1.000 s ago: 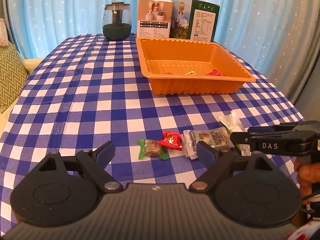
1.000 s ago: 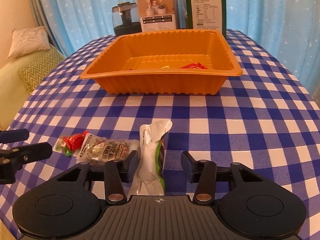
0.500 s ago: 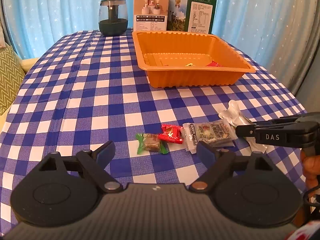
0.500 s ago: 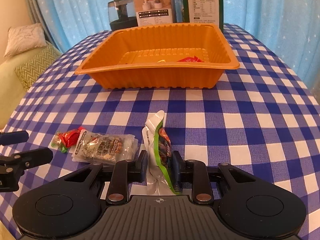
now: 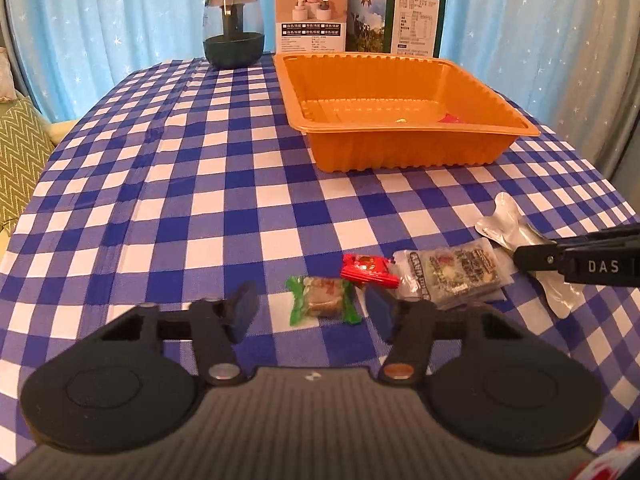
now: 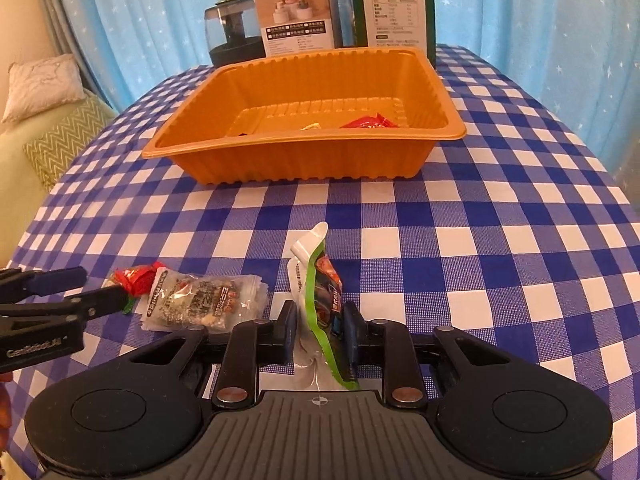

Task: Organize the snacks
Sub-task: 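Grasp a white-and-green pouch with the right tool while the left tool grasps a green-wrapped cake, then carry the pouch and green-wrapped cake over the orange tray, then release the green cake with the left tool while the right tool drops the pouch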

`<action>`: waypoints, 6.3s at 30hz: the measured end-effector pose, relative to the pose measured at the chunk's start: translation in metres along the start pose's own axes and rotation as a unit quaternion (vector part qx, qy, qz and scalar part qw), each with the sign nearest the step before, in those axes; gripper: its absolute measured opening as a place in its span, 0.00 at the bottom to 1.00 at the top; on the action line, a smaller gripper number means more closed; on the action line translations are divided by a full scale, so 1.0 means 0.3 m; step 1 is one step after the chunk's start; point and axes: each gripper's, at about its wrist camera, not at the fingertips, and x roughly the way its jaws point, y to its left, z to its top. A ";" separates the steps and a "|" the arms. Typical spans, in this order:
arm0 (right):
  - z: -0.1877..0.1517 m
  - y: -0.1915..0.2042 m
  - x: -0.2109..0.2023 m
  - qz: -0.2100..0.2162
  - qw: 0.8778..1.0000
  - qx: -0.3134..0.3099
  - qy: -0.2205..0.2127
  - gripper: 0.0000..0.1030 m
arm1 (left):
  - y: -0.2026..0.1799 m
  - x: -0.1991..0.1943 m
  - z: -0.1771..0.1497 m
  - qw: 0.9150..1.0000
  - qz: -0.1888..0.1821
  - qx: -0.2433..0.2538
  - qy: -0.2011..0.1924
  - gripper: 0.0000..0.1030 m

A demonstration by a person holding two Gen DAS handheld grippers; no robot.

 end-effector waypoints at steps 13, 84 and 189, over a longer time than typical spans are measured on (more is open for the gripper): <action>0.000 0.006 -0.007 0.006 1.000 0.016 0.001 0.24 | -0.025 0.027 -0.004 1.000 -0.008 0.023 0.011 0.30; 0.297 -0.087 -0.226 0.009 0.988 0.025 -0.151 0.24 | -0.217 -0.097 0.417 0.991 -0.064 0.007 -0.116 0.21; 0.584 -0.171 0.145 0.041 0.987 0.085 -0.133 0.58 | -0.068 0.284 0.574 0.997 -0.037 -0.018 -0.070 0.62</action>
